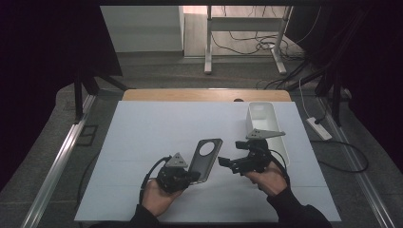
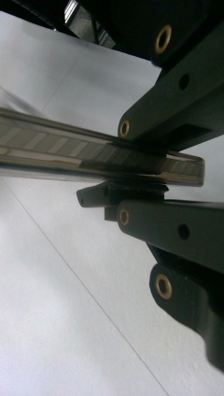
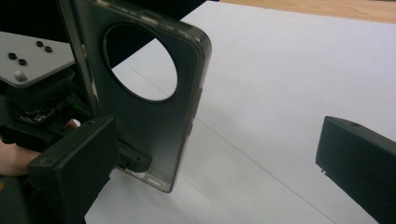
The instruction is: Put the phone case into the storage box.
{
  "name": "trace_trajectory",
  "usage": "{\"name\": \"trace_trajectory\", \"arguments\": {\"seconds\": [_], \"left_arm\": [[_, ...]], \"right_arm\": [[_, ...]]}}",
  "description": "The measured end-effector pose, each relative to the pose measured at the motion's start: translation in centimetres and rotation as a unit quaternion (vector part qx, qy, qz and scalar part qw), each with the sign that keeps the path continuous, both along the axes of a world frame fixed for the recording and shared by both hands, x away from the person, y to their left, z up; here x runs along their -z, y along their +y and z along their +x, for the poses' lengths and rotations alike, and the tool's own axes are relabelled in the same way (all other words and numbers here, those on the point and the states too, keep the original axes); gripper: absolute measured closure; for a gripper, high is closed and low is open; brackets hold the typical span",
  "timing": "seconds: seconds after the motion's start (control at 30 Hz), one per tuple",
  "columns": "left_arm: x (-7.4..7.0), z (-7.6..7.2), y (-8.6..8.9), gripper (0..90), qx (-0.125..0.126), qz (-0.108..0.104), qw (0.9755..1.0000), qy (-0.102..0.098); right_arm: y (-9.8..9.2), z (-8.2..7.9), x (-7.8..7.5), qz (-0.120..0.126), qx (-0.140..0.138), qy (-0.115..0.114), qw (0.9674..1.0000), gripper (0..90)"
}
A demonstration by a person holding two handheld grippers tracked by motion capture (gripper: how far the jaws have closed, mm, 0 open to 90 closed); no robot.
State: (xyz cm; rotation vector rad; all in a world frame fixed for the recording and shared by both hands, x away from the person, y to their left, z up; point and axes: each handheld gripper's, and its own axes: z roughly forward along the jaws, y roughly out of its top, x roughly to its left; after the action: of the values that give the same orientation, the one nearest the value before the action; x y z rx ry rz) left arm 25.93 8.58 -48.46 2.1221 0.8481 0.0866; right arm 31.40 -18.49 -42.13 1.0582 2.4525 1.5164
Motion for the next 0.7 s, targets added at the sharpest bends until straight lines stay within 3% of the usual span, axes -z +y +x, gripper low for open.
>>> {"name": "trace_trajectory", "arguments": {"seconds": [0.2,0.3,0.5,0.7], "left_arm": [[0.0,-0.1,-0.3,84.3,0.009,0.000,1.0000,0.002],[0.0,-0.1,-0.4,84.3,0.014,0.000,0.9999,0.007],[0.1,0.0,-0.5,84.4,0.024,-0.005,0.9995,0.021],[0.2,0.0,-0.7,84.4,0.035,-0.005,0.9990,0.028]], "right_arm": [[0.1,-0.3,-0.6,0.004,-0.005,-0.007,1.0000,0.0],[0.0,-0.5,-1.0,-0.014,0.000,-0.027,0.9995,17.7],[-0.2,-1.0,-1.6,-0.025,0.008,-0.067,0.9974,45.2],[-0.4,-1.2,-1.8,-0.027,0.005,-0.081,0.9963,58.5]]}}
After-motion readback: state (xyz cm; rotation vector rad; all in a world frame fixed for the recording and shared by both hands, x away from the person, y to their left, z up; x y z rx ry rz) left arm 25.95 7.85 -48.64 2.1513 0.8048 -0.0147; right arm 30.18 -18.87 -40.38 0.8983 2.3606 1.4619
